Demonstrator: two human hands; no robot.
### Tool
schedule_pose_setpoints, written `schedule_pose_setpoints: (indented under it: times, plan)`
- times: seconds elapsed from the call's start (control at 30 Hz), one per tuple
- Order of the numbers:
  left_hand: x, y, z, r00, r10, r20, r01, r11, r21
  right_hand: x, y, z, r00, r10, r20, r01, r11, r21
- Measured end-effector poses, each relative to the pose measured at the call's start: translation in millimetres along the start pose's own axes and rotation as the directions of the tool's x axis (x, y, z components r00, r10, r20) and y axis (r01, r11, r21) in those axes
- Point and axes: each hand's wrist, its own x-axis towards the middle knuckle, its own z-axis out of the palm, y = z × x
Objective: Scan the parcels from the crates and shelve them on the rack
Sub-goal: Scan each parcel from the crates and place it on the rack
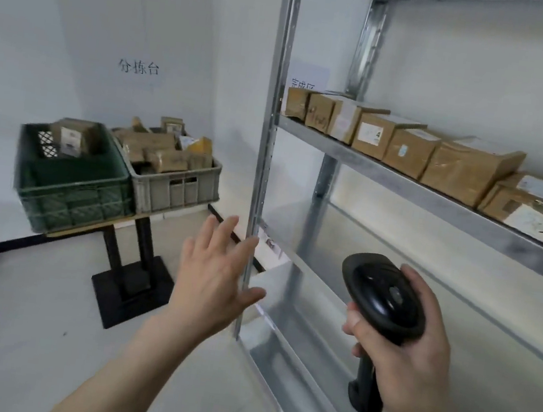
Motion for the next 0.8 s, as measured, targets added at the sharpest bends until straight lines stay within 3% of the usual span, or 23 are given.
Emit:
schedule_pose_setpoints:
  times: [0.5,0.8]
  plan:
    - [-7,-203,-46,0.932,-0.352,-0.087,0.360,0.927,0.100,62,18,225,0.944,-0.012,0.330,-0.016,0.997,0.080]
    - [97,-333,-21,0.897,-0.439,-0.061,0.442,0.880,0.175,153,68,384,0.882,-0.010,0.471,-0.040,0.995,0.095]
